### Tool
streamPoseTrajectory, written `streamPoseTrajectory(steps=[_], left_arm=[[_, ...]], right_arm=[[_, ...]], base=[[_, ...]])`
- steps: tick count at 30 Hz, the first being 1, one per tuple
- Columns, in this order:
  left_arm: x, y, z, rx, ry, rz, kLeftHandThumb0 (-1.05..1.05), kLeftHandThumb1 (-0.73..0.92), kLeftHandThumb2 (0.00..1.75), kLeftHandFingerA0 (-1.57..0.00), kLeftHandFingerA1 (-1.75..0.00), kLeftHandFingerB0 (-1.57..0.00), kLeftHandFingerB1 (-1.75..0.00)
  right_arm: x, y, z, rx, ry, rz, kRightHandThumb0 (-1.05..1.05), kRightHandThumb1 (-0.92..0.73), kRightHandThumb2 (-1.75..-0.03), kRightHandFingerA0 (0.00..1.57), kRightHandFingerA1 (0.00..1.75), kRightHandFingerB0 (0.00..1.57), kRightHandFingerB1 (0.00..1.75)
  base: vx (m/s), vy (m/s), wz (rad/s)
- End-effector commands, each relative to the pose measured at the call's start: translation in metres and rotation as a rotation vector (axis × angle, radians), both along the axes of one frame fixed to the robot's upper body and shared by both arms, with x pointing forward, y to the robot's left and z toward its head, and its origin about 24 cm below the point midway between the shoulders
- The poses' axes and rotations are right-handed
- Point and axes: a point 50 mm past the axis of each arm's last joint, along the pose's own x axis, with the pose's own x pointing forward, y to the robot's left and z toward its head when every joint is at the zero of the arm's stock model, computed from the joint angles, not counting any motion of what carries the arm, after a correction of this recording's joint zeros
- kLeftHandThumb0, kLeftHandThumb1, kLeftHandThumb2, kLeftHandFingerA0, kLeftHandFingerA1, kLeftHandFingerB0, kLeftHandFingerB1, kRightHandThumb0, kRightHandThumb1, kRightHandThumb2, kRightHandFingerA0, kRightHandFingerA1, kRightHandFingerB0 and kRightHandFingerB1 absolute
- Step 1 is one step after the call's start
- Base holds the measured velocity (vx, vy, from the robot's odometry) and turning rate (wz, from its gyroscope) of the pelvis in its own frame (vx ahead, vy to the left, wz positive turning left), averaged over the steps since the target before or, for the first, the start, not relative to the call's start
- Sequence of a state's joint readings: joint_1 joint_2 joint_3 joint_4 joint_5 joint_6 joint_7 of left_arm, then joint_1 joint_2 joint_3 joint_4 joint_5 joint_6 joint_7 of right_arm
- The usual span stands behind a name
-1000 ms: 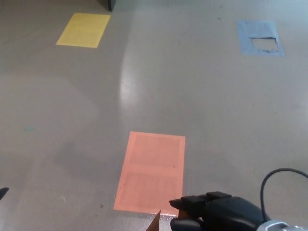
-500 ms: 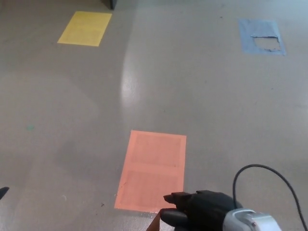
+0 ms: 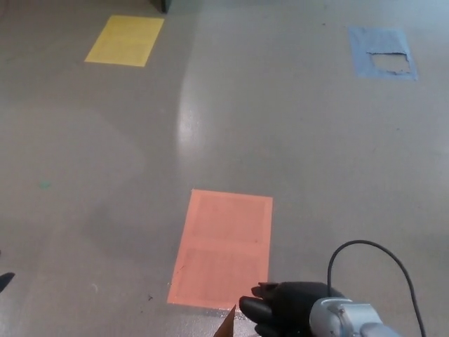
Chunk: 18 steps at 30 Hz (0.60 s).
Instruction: An air pump is kept on top of a storage box on the floor and the robot uses its right hand to press down on the handle of the pump to compress it
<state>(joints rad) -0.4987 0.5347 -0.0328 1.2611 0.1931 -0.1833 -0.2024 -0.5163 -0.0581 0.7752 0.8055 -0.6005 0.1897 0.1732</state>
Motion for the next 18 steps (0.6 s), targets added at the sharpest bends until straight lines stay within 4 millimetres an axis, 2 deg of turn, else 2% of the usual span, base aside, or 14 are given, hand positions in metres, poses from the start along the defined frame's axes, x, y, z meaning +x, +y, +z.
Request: streamPoseTrajectory(steps=[1,5,9,18], left_arm=[[-0.001,-0.006,-0.005,0.009,-0.009,-0.049,-0.57,0.78,0.63,-0.30,-0.33,-0.23,-0.29],[-0.006,-0.008,-0.009,-0.001,-0.010,-0.061,-0.55,0.78,0.63,-0.29,-0.34,-0.23,-0.29],[-0.022,-0.002,-0.019,0.020,0.030,-0.072,-0.56,0.79,0.63,-0.27,-0.32,-0.24,-0.29],[-0.034,0.000,-0.026,0.026,0.069,-0.076,-0.55,0.78,0.63,-0.29,-0.33,-0.22,-0.29]], right_arm=[[0.005,-0.020,-0.020,-0.149,-0.040,-0.111,-0.92,-0.85,-1.19,0.05,0.18,0.05,0.15],[-0.003,-0.019,-0.028,-0.184,-0.026,-0.103,-0.90,-0.84,-1.17,0.05,0.19,0.05,0.16],[-0.023,-0.012,-0.044,-0.181,0.023,-0.081,-0.91,-0.83,-1.17,0.06,0.19,0.06,0.17],[-0.041,-0.013,-0.058,-0.180,0.061,-0.097,-0.90,-0.83,-1.16,0.06,0.19,0.06,0.17]], base=[[0.00,0.000,0.00],[0.00,0.000,0.00],[0.00,0.000,0.00],[0.00,0.000,0.00]])
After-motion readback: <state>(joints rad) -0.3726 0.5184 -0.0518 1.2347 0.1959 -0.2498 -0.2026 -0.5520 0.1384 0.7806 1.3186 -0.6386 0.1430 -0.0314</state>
